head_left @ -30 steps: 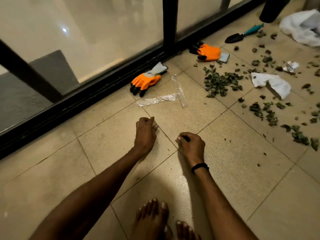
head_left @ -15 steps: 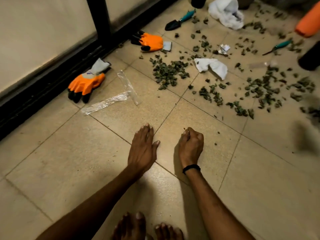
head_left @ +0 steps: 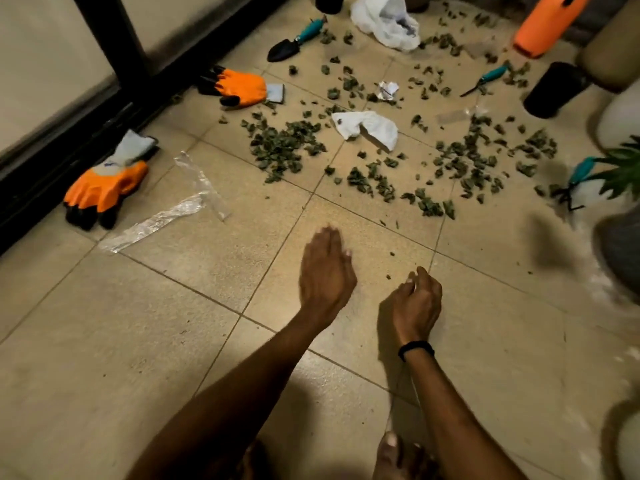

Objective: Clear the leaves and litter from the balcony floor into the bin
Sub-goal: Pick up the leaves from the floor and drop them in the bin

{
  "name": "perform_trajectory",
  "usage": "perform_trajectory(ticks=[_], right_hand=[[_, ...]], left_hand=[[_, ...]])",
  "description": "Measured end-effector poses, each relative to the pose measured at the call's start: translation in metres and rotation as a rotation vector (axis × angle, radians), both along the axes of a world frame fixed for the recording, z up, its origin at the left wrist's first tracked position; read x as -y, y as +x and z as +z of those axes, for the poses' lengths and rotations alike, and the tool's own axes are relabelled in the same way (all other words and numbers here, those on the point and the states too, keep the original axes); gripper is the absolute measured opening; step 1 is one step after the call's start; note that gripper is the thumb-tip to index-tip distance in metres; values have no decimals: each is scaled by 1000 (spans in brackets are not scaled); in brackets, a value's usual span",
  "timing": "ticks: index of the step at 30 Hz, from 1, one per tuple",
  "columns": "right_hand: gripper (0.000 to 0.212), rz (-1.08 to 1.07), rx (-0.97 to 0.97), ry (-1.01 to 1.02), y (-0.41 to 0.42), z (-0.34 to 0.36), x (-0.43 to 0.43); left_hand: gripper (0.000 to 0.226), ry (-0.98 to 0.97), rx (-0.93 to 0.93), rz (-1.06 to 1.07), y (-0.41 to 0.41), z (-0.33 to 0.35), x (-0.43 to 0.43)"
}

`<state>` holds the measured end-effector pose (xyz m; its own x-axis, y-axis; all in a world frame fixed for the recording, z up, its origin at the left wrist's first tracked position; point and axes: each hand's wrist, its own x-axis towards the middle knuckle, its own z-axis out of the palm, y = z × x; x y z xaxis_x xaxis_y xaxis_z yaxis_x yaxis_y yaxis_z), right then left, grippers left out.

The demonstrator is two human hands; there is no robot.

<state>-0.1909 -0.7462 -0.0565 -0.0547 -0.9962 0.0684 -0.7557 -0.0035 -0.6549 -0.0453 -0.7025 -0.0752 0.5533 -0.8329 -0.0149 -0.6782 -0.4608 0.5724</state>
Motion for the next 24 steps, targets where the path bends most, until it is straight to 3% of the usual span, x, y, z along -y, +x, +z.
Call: perform_trajectory(ticks=[4,7,12,15,19,22,24], right_hand=[[43,-21,25,53,7,-11,1],[43,28,6,38,17,-19,2],[41,97,-53,27,-4,-16,23],[48,121,7,122,-15,-9,38],[80,305,-63,225,-24,-4,49],[91,388,-173,259,-26,-6,62],[79,351,-187,266,-16,-5,73]], left_hand=[[63,125,132,170,10,-14,-29],[62,169,230,101,4,-28,-29],[62,126,240,-126,4,-25,30],[60,70,135,-156,18,-19,78],[54,-182,-201,32,32,6,100],[46,-218,-125,73,48,23,76],[36,-207,-17,18,63,33,53]])
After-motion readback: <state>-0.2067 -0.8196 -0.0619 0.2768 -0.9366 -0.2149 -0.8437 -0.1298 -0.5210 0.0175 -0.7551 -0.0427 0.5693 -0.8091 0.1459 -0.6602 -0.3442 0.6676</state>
